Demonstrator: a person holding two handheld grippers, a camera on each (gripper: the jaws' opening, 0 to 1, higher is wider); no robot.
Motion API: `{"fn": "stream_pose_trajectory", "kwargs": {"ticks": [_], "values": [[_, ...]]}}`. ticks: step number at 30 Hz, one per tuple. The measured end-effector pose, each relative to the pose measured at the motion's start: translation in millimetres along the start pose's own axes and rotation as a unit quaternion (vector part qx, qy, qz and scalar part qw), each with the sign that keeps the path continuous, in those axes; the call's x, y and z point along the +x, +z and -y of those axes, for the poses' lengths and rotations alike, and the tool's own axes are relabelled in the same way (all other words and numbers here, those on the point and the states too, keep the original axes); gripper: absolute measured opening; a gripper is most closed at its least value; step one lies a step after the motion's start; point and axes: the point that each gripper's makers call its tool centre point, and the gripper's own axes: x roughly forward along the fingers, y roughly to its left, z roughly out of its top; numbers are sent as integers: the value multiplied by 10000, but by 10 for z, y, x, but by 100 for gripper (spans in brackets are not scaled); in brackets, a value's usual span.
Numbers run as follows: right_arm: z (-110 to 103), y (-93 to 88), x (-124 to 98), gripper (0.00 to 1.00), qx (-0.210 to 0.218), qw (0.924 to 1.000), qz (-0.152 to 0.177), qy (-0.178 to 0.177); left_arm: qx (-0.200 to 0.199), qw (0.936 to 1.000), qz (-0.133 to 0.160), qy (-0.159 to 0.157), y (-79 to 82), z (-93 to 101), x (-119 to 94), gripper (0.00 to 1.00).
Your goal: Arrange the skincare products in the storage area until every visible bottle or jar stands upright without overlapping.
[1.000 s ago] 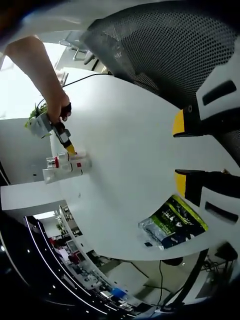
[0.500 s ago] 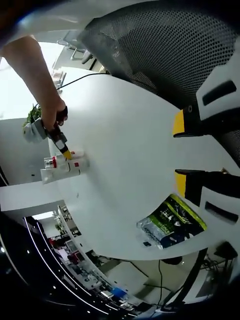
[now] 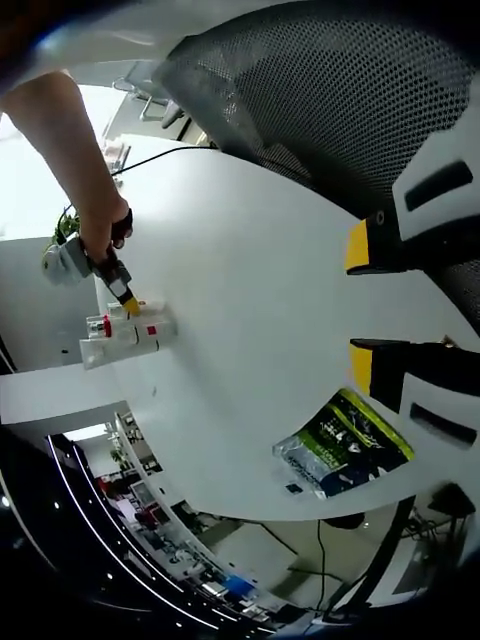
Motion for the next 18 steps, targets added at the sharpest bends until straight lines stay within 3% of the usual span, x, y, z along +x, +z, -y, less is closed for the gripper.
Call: {"fn": "stream_pose_trajectory", "kwargs": {"ticks": [6, 18], "values": [[-15, -4, 19, 19, 111, 9999, -27, 15, 5, 10000, -25, 11, -9, -5, 1, 26], [-96, -122, -48, 30, 279, 9994, -197, 92, 31, 10000, -51, 50, -19, -22, 1, 25]]}}
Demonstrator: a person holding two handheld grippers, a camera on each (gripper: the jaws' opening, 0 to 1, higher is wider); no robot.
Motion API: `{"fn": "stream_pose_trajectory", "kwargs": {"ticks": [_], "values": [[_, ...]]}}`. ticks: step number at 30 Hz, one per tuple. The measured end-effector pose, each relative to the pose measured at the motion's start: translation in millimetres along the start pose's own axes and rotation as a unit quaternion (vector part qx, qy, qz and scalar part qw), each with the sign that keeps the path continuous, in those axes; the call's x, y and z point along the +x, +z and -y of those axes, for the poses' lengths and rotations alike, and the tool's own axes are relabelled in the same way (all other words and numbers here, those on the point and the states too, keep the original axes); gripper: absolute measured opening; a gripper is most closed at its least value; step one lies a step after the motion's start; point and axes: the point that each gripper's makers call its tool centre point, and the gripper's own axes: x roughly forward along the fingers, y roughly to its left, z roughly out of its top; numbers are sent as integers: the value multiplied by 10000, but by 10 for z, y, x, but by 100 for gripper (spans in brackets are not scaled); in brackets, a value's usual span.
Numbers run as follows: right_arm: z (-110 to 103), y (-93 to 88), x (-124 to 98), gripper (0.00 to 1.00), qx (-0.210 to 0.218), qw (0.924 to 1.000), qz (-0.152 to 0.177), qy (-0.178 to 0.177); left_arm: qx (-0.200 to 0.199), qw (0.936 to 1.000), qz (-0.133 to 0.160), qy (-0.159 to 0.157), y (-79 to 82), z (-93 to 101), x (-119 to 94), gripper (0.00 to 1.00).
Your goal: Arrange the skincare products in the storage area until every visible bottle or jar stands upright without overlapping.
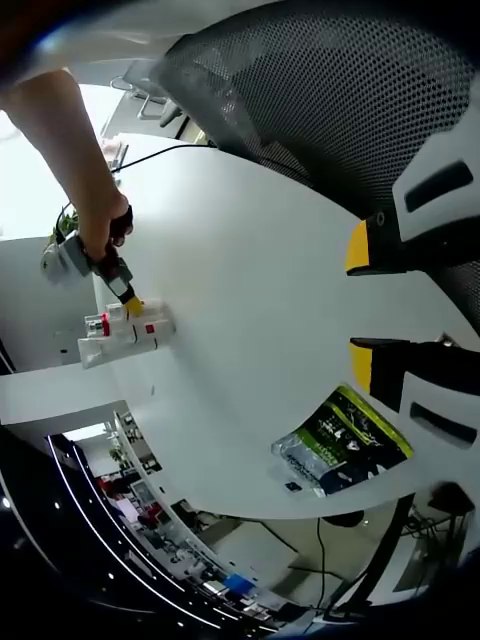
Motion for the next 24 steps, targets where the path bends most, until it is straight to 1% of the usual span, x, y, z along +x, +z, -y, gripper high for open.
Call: {"fn": "stream_pose_trajectory", "kwargs": {"ticks": [2, 3, 4, 5, 7, 11, 21, 24], "values": [[-29, -45, 22, 35, 97, 9999, -71, 62, 16, 10000, -15, 3, -7, 0, 1, 25], [-29, -63, 39, 40, 105, 9999, -117, 58, 17, 10000, -10, 2, -7, 0, 2, 25], [1, -79, 59, 45, 143, 9998, -159, -29, 22, 10000, -7, 2, -3, 2, -1, 25], [13, -78, 81, 50, 230, 9996, -160, -53, 24, 10000, -7, 1, -2, 3, -3, 25], [8, -68, 117, 55, 486, 9987, -156, -42, 29, 10000, -12, 3, -4, 3, -4, 25], [-8, -64, 152, 55, 384, 9991, -194, -54, 13, 10000, -11, 26, -6, -9, -3, 25], [94, -53, 169, 54, 507, 9984, -206, -135, -8, 10000, -19, 62, -9, -26, -6, 25], [91, -63, 171, 54, 544, 9982, -227, -131, -12, 10000, -27, 65, -12, -29, -4, 25]]}}
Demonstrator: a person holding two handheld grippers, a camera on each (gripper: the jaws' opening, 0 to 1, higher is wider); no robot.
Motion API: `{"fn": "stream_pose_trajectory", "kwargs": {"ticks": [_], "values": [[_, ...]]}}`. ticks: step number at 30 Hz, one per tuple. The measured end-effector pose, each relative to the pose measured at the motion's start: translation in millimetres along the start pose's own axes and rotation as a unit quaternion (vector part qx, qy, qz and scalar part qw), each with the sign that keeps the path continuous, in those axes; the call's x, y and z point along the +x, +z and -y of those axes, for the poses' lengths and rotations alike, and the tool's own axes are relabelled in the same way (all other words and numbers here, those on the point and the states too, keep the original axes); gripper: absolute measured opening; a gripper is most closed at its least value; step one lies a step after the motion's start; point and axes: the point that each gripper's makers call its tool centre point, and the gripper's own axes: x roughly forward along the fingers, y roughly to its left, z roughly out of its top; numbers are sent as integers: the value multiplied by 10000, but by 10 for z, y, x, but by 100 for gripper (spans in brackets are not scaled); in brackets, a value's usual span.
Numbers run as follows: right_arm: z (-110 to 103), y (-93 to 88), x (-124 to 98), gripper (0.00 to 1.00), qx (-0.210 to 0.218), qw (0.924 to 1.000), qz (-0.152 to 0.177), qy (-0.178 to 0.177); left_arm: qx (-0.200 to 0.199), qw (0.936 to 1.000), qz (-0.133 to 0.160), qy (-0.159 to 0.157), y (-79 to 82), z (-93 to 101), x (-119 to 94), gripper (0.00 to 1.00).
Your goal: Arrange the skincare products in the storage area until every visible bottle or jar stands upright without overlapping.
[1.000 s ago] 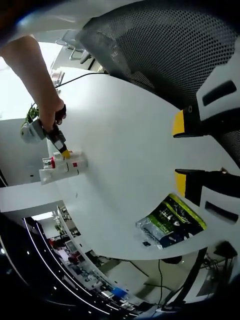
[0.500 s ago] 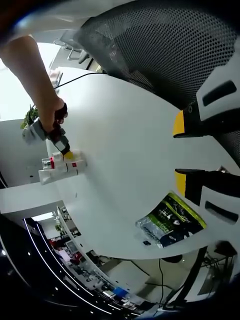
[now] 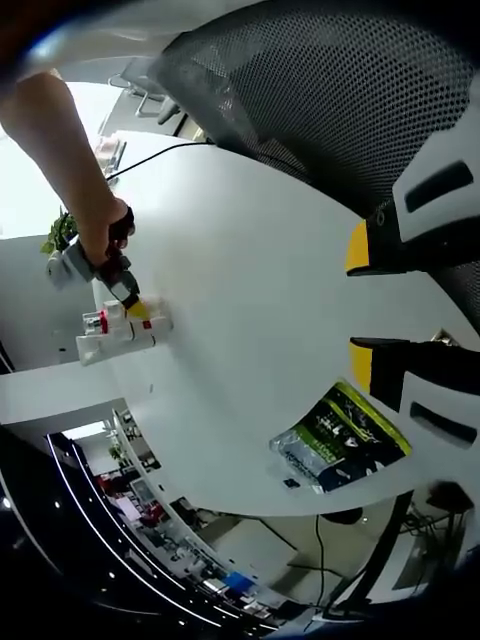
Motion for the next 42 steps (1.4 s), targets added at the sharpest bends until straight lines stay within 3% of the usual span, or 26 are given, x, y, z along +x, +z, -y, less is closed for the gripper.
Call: {"fn": "stream_pose_trajectory", "kwargs": {"ticks": [8, 13, 15, 16, 20, 22, 23, 25, 26, 27, 28, 30, 36, 37, 38, 40, 42], "values": [[-112, -105, -164, 55, 56, 9999, -60, 85, -8, 10000, 13, 14, 6, -7, -4, 25], [-294, -254, -367, 57, -51, 9990, -143, 411, -122, 9998, 127, 66, 44, -50, -26, 25], [-374, -296, -488, 57, -80, 9987, -96, 497, -297, 9991, 285, 102, 98, -88, -46, 27], [-487, -327, -567, 58, -28, 9974, -79, 722, -379, 9986, 351, 106, 120, -105, -55, 27], [-712, -410, -770, 62, -96, 9930, 9, 1178, -822, 9917, 961, 246, 331, -263, -170, 27], [-884, -459, -942, 61, -165, 9891, 37, 1462, -967, 9821, 1576, 353, 527, -369, -285, 25], [-969, -441, -1059, 58, -196, 9864, 179, 1623, -1280, 9728, 1906, 295, 638, -429, -363, 26], [-1052, -467, -1213, 57, -288, 9846, 215, 1711, -1649, 9595, 2270, 269, 746, -522, -461, 27], [-1106, -472, -1270, 57, -399, 9821, 245, 1823, -1890, 9491, 2517, 145, 821, -563, -521, 28], [-1155, -481, -1325, 57, -486, 9801, 256, 1908, -2181, 9392, 2653, 48, 866, -583, -553, 27], [-1214, -486, -1398, 57, -653, 9778, 303, 1968, -2546, 9282, 2700, -265, 910, -536, -583, 23], [-1210, -475, -1474, 59, -981, 9783, 416, 1778, -2765, 9131, 2967, -419, 969, -544, -605, 19], [-1282, -470, -1679, 65, -839, 9753, 655, 1935, -2707, 9062, 3208, -512, 1047, -469, -591, 20], [-1315, -470, -1735, 68, -763, 9733, 723, 2041, -2560, 8974, 3487, -872, 1148, -358, -665, 20], [-1371, -424, -1795, 73, -612, 9687, 941, 2216, -2515, 8908, 3655, -984, 1207, -326, -714, 20], [-1386, -433, -1899, 80, -471, 9673, 1000, 2285, -2598, 8869, 3676, -1041, 1248, -300, -740, 20], [-1343, -491, -1950, 77, -552, 9692, 952, 2201, -2712, 8827, 3678, -1098, 1271, -306, -747, 20]]}}
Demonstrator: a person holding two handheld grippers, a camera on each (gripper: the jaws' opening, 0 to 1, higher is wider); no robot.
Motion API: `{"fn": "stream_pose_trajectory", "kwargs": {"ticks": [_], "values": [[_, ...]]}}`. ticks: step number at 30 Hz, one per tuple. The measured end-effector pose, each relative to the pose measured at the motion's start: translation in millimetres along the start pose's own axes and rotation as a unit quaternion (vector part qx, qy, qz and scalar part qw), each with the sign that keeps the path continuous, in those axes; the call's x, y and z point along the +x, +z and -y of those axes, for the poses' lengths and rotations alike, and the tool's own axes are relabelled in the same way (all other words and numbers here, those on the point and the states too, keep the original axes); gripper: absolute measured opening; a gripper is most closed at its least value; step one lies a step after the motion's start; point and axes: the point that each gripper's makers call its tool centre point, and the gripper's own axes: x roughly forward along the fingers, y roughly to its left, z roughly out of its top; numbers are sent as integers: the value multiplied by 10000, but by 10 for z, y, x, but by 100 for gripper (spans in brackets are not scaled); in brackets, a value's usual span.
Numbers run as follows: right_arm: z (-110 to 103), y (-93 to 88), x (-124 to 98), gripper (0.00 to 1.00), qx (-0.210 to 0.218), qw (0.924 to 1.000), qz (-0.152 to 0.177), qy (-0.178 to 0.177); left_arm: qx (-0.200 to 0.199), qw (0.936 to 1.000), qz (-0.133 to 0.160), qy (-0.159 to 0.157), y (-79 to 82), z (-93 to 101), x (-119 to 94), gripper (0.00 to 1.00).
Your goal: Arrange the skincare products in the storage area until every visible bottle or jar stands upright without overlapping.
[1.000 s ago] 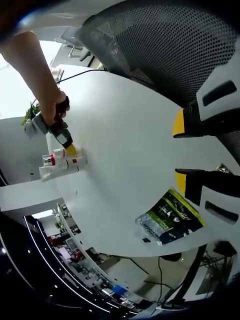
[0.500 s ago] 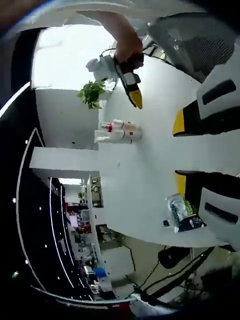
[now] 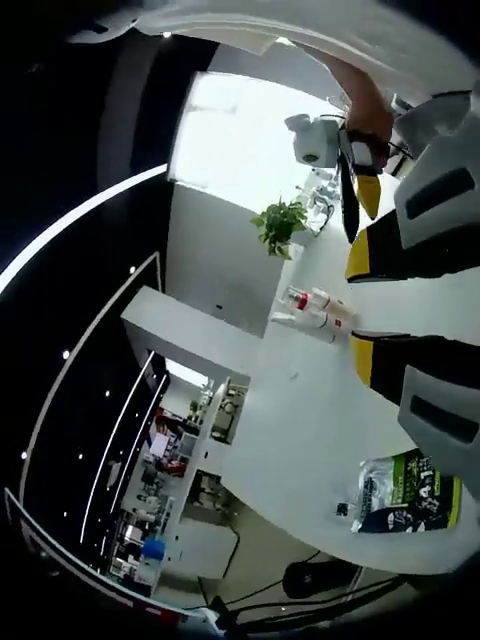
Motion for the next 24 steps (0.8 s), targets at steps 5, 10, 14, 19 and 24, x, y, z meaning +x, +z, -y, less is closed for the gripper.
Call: {"fn": "stream_pose_trajectory", "kwargs": {"ticks": [5, 10, 14, 19, 24], "values": [[-82, -85, -138, 72, -243, 9996, -108, -49, -481, 9967, -313, 567, -80, -316, 21, 44], [-161, -299, -217, 69, -960, 9941, -462, -217, -342, 9749, -907, 2002, -213, -1027, -84, 58], [-77, -341, -187, 69, -1229, 9901, -452, -504, 550, 9290, -1227, 3449, -252, -1703, -172, 100], [33, -327, -163, 66, -1292, 9878, -441, -747, 890, 9081, -2056, 3538, -496, -1856, -20, 97], [87, -342, -175, 64, -1318, 9864, -494, -851, 705, 9009, -2524, 3460, -771, -1936, 73, 94]]}}
